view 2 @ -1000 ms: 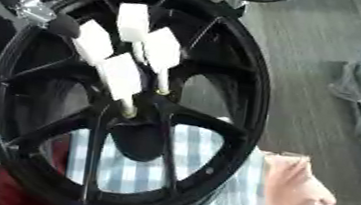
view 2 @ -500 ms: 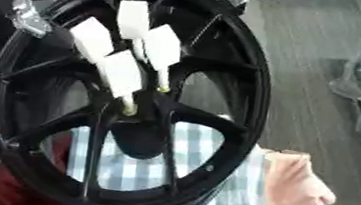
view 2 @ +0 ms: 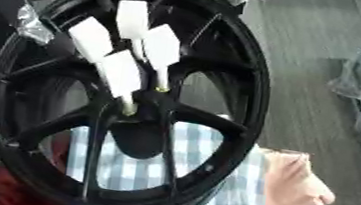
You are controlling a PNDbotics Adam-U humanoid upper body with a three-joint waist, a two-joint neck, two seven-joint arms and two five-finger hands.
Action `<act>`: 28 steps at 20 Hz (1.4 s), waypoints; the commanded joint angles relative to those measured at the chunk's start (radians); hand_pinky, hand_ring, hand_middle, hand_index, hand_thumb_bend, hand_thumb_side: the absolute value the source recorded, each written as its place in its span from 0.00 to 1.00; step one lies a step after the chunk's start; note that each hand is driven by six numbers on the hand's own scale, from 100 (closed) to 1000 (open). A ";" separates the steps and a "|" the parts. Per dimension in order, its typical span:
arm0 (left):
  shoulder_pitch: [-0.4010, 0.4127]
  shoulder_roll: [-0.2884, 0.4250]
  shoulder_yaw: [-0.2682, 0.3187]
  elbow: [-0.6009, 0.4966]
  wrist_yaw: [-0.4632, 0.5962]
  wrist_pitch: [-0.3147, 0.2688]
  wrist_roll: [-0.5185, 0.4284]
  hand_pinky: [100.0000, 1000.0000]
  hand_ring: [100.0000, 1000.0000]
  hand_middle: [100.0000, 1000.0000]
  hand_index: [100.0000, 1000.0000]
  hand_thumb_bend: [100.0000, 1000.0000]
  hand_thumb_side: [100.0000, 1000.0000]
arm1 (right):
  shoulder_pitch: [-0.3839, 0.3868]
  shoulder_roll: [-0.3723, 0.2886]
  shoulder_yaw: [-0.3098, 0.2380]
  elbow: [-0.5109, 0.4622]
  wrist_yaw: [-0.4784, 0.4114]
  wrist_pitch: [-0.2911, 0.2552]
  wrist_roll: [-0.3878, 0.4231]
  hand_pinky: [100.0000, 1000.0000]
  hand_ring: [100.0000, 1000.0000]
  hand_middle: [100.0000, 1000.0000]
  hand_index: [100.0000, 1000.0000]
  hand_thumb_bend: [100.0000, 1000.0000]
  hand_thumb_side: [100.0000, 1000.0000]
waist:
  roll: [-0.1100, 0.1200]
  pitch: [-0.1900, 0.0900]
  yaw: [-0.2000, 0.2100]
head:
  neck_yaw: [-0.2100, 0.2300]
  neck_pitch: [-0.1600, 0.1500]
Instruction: Pull the pin out of the wheel hub.
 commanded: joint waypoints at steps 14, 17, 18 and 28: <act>-0.009 -0.005 0.005 0.050 -0.045 -0.296 -0.261 0.81 0.74 0.67 0.74 0.42 0.65 | -0.006 -0.022 0.001 -0.025 0.004 0.004 -0.007 0.70 0.70 0.68 0.82 0.00 0.49 | -0.007 -0.016 -0.004 | 0.005 -0.001; -0.009 -0.007 0.004 0.055 -0.050 -0.302 -0.261 0.81 0.74 0.67 0.74 0.41 0.64 | -0.006 -0.022 0.001 -0.024 0.003 0.004 -0.007 0.70 0.70 0.68 0.82 0.00 0.49 | -0.007 -0.015 -0.004 | 0.006 -0.001; -0.009 -0.008 0.004 0.056 -0.052 -0.303 -0.261 0.81 0.74 0.67 0.74 0.41 0.63 | -0.006 -0.022 0.002 -0.024 0.003 0.004 -0.007 0.69 0.70 0.68 0.82 0.00 0.49 | -0.007 -0.015 -0.004 | 0.007 -0.001; -0.018 -0.029 -0.011 0.078 -0.078 -0.306 -0.261 0.79 0.72 0.63 0.73 0.39 0.63 | -0.006 -0.022 0.004 -0.023 0.004 0.006 -0.006 0.70 0.70 0.68 0.82 0.00 0.49 | -0.006 -0.016 -0.005 | 0.010 0.001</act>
